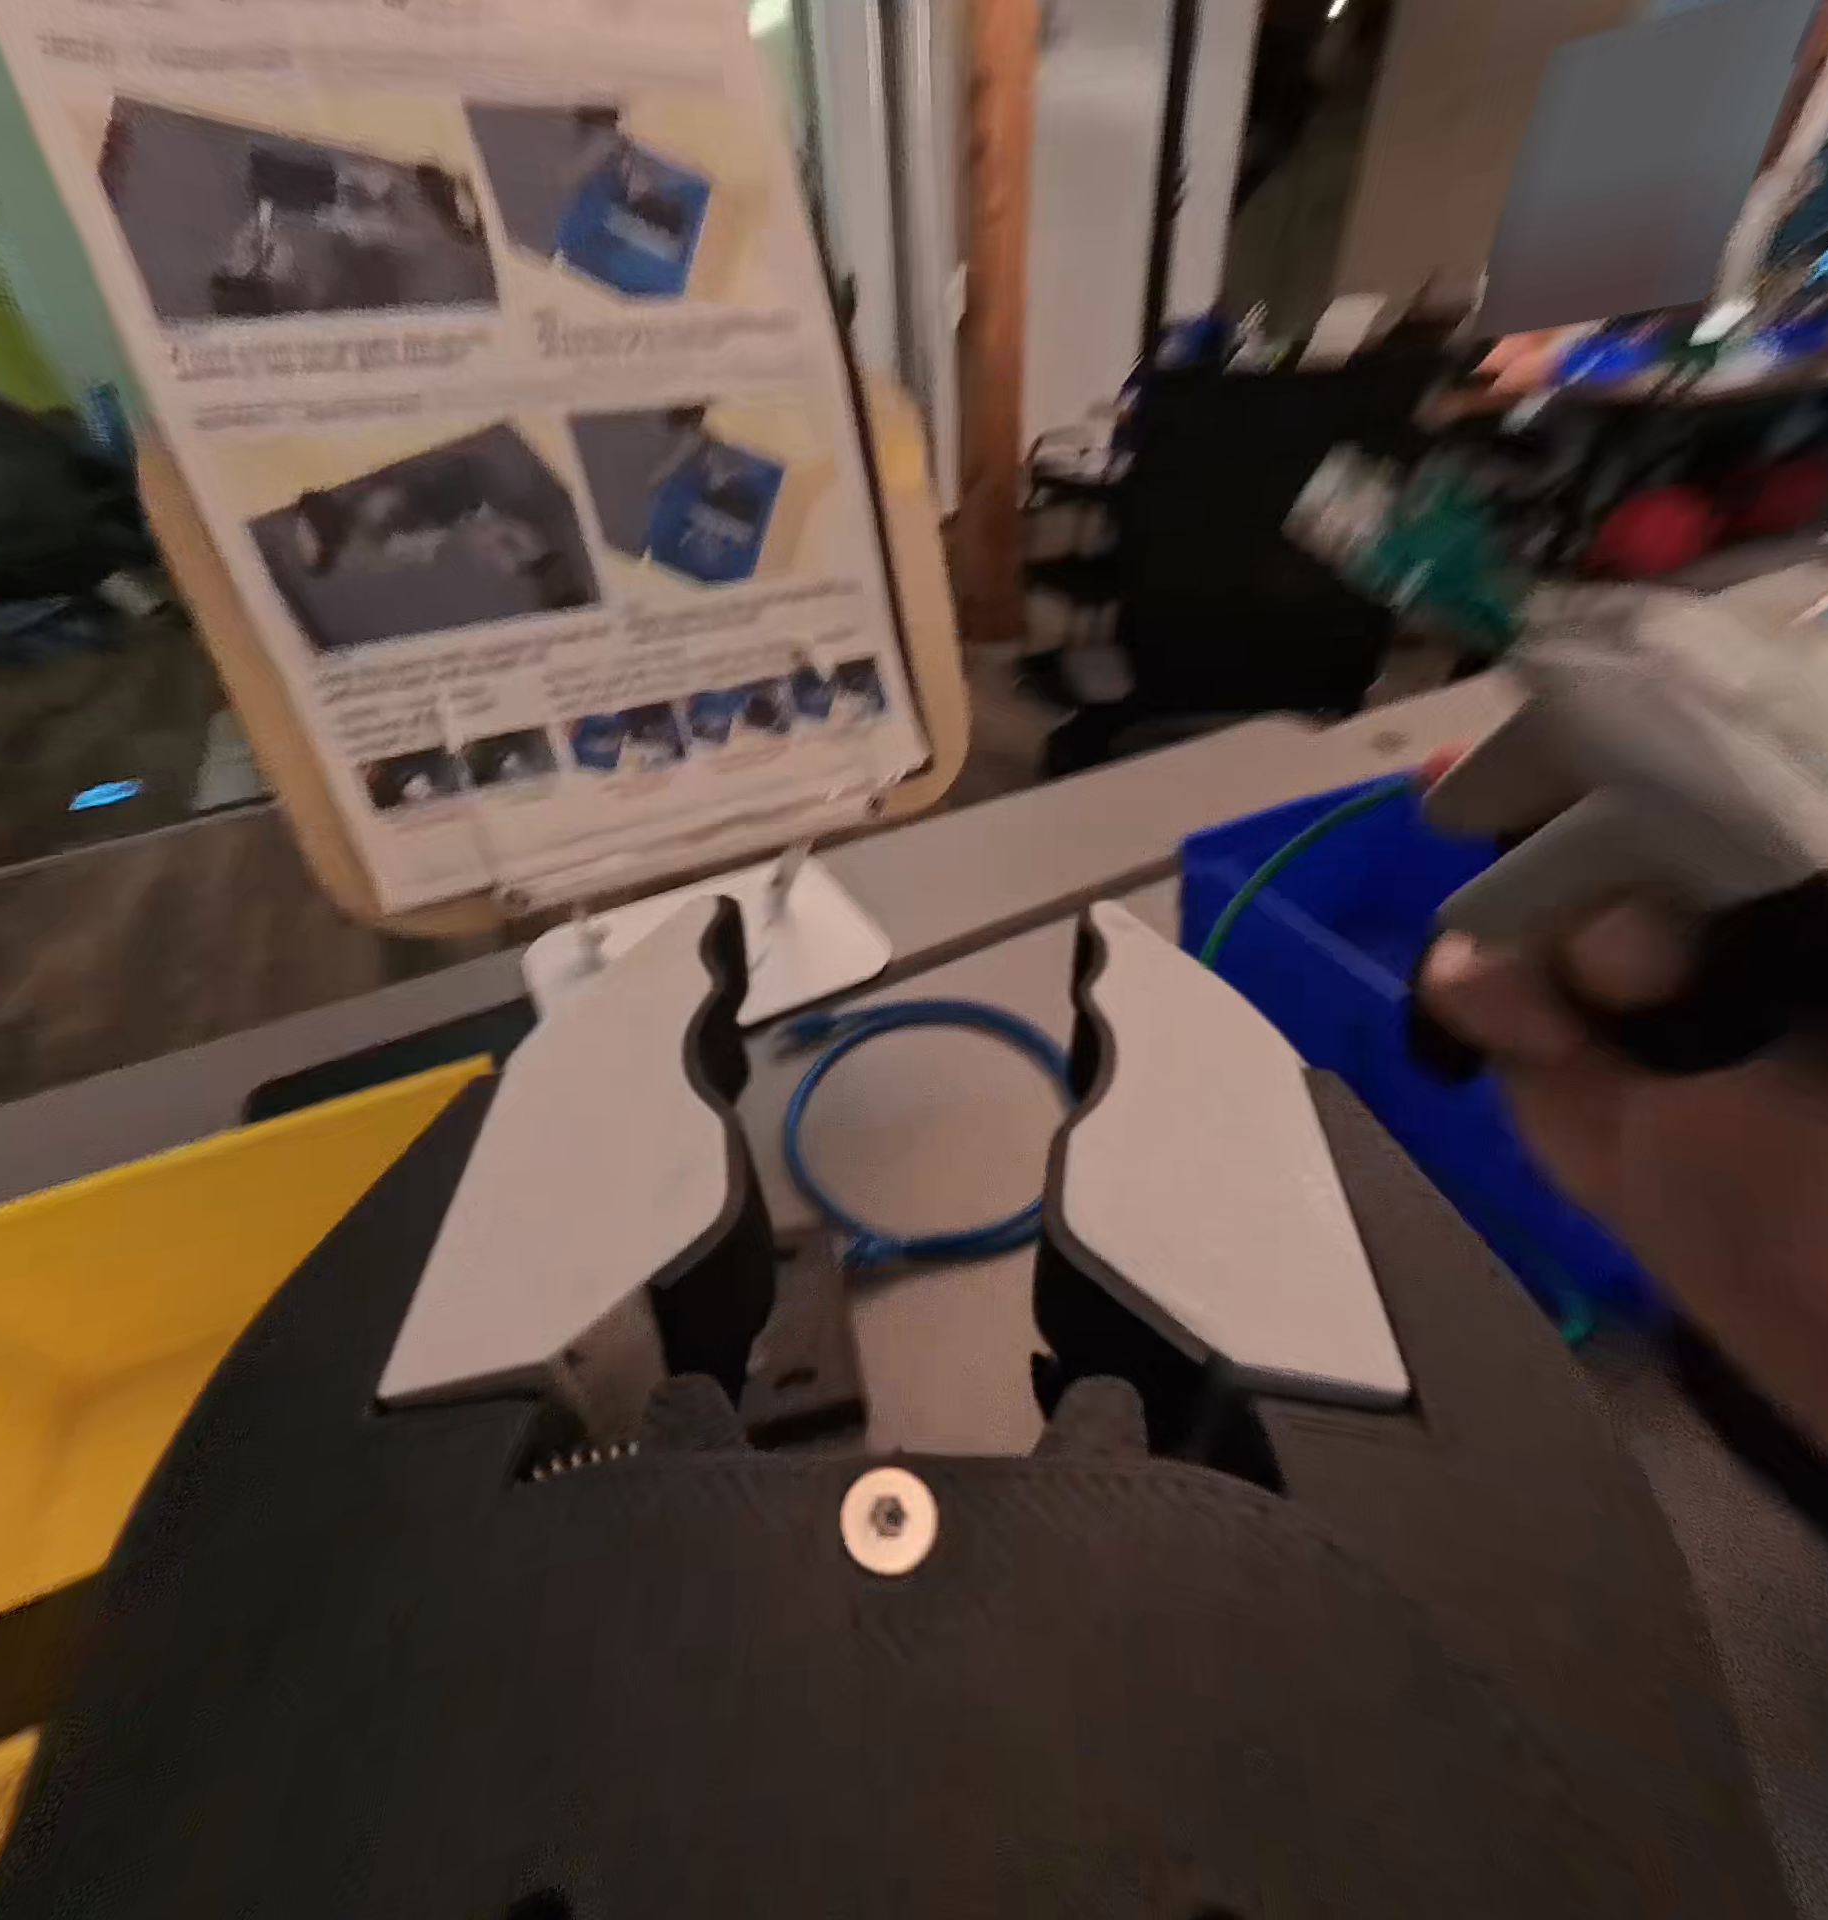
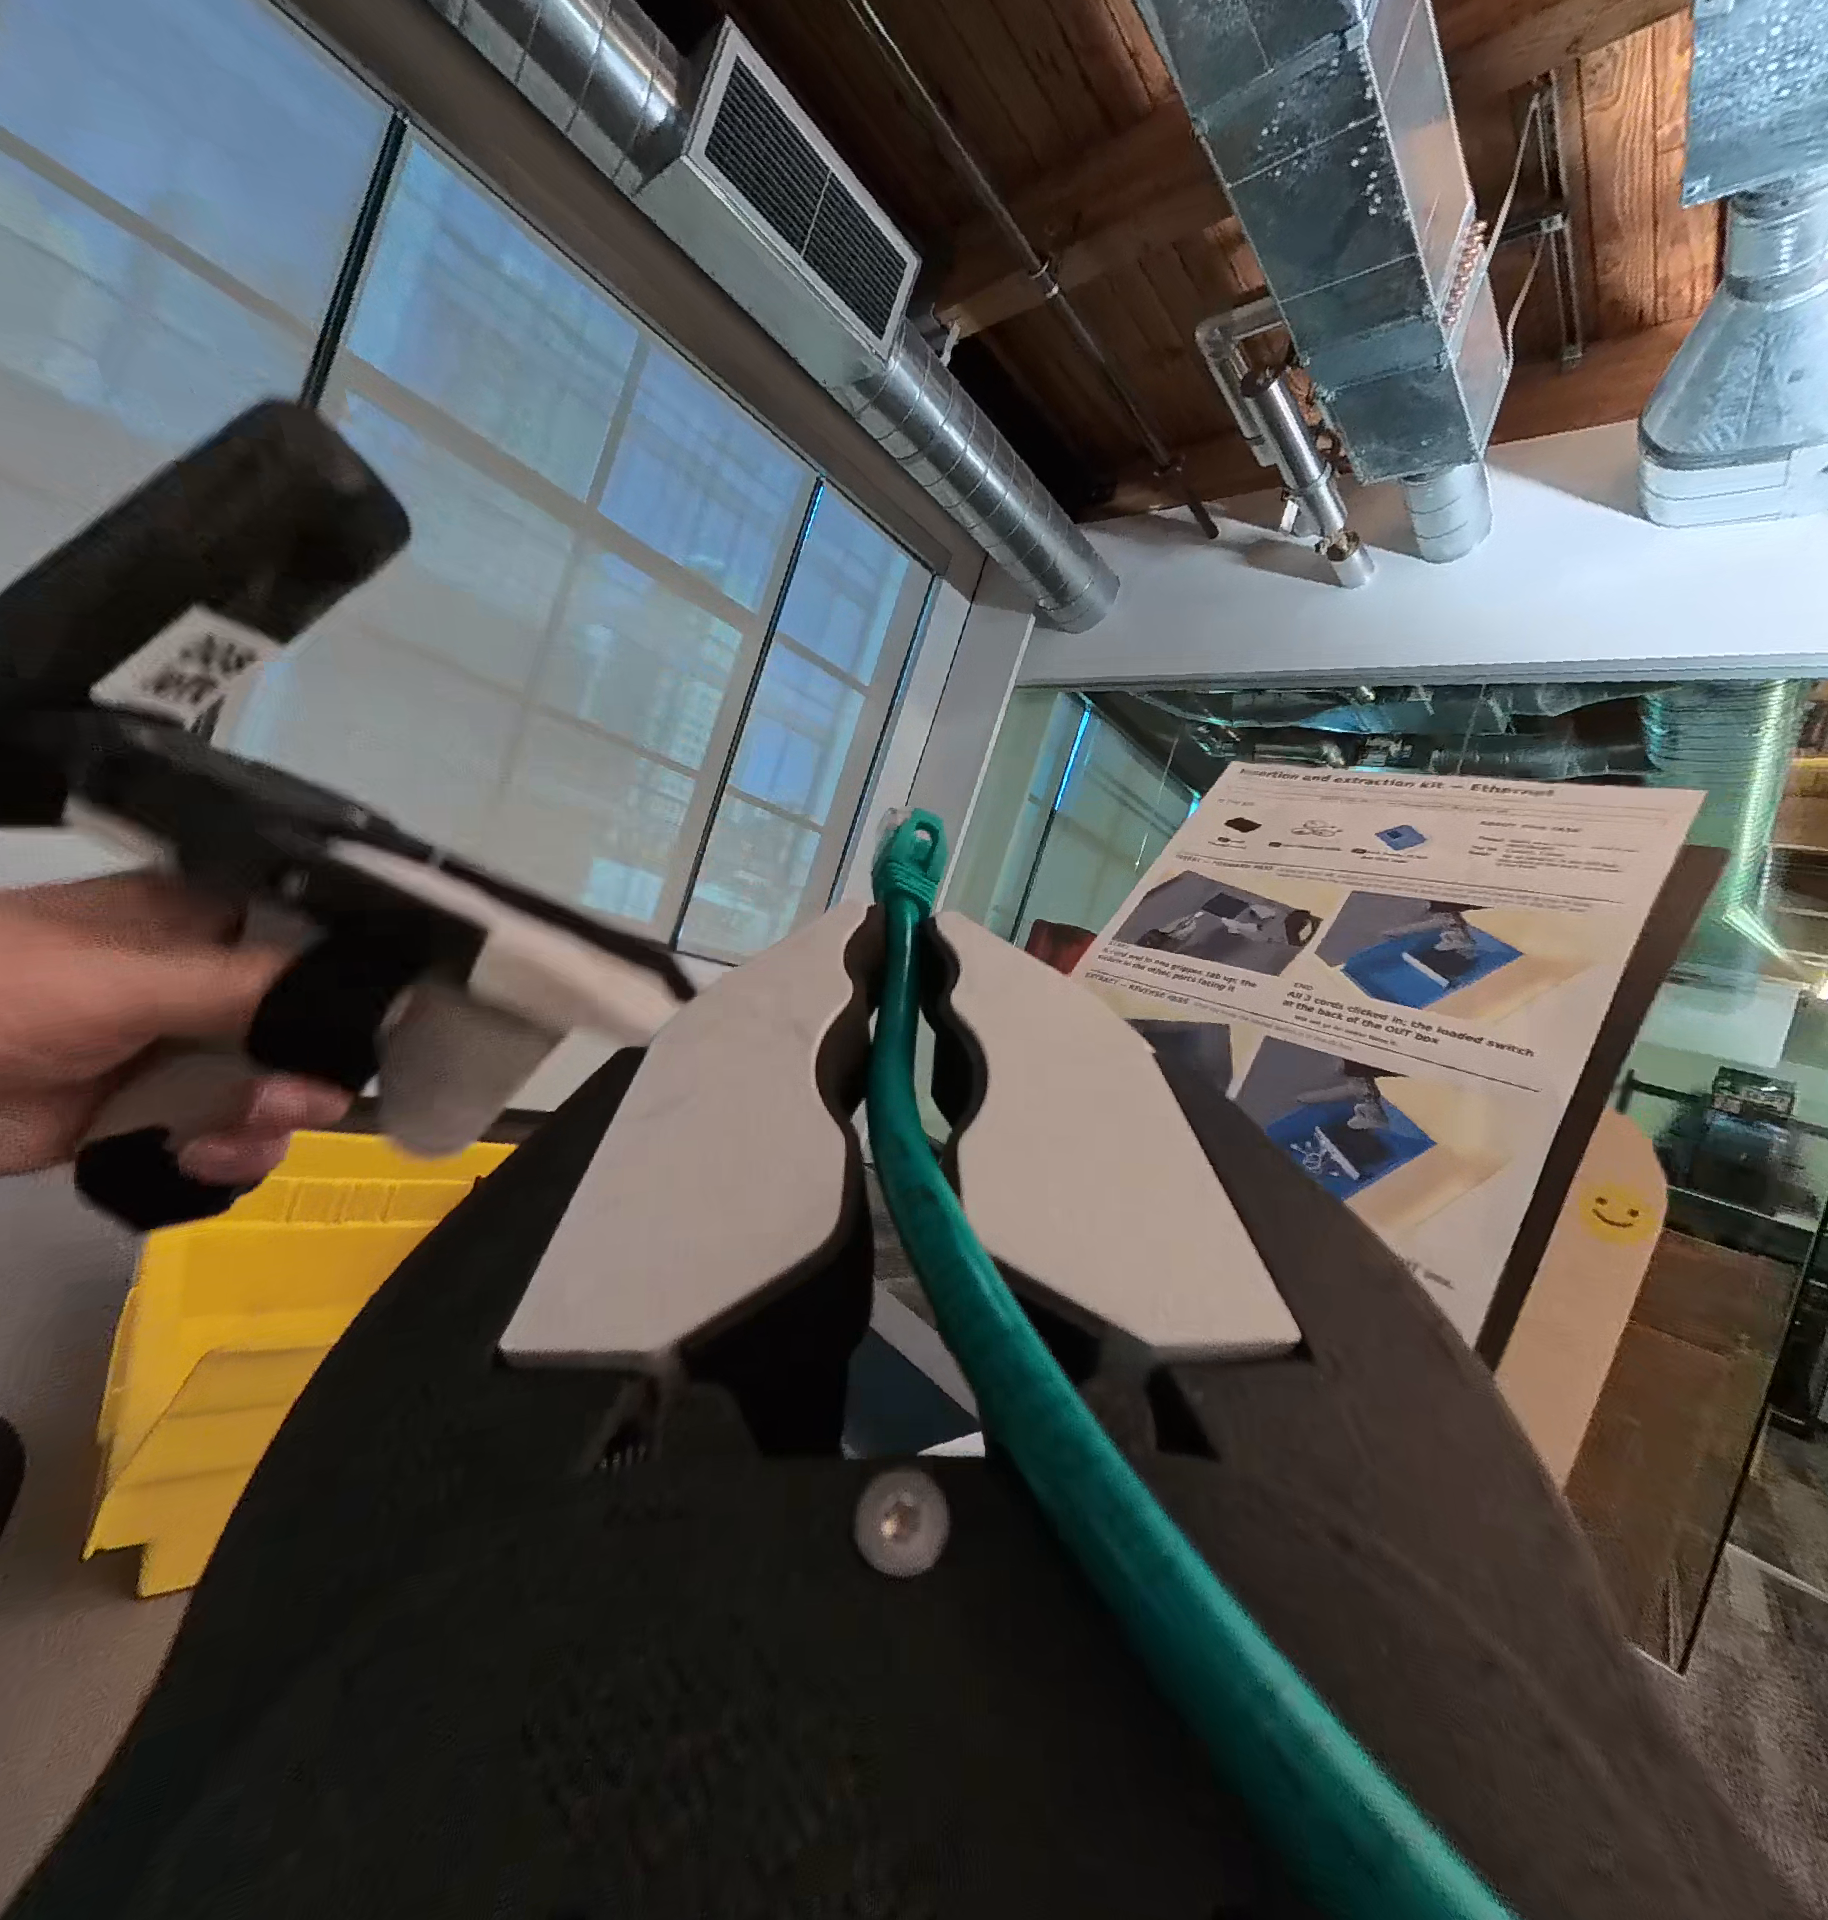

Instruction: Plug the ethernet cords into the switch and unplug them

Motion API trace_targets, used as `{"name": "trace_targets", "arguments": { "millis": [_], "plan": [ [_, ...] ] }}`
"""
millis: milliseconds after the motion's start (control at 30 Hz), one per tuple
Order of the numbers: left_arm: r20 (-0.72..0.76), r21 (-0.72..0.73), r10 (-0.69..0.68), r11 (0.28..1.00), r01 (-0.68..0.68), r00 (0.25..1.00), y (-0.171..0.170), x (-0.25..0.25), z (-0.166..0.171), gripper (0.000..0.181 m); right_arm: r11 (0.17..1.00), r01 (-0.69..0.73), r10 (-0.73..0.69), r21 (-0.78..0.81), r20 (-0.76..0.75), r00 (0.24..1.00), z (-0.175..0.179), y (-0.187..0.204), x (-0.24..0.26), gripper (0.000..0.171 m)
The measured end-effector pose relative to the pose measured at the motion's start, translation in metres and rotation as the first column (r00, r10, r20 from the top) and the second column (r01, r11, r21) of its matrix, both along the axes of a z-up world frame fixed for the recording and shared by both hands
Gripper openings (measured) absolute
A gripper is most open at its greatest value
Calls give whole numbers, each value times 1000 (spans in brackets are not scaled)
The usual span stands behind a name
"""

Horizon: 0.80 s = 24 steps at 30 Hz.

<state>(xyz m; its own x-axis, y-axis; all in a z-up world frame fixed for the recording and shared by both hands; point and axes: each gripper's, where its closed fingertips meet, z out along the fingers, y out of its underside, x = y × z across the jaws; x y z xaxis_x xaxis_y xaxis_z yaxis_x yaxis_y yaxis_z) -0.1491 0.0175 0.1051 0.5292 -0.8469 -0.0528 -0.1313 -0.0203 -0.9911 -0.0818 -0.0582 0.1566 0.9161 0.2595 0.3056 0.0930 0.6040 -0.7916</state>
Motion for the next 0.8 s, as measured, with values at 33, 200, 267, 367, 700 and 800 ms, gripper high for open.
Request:
{"name": "trace_targets", "arguments": {
  "millis": [33, 200, 267, 367, 700, 800],
  "plan": [
    [-56, -16, 30, 999, -31, 998, 4, -1, -18, 68, 1000, 1, -1, 4, -6, 1000, 3, -1, 3, 7],
    [-97, -13, 128, 991, -130, 987, 15, 4, -119, 57, 999, -18, 19, 30, -31, 999, 13, -9, 10, 7],
    [-202, 58, 211, 977, -204, 956, 28, 2, -152, 72, 999, -25, 25, 31, -28, 999, 13, -10, 9, 7],
    [-314, 47, 253, 967, -252, 915, 49, 1, -189, 77, 999, -32, 33, 26, -25, 999, 13, -10, 8, 7],
    [-526, -189, 196, 922, -338, 828, 68, -5, -256, 84, 999, -50, 50, -1, -20, 999, 11, -6, 5, 7],
    [-517, -289, 142, 899, -328, 844, 69, -4, -263, 84, 999, -49, 48, -10, -20, 999, 9, -4, 5, 7]
  ]
}}
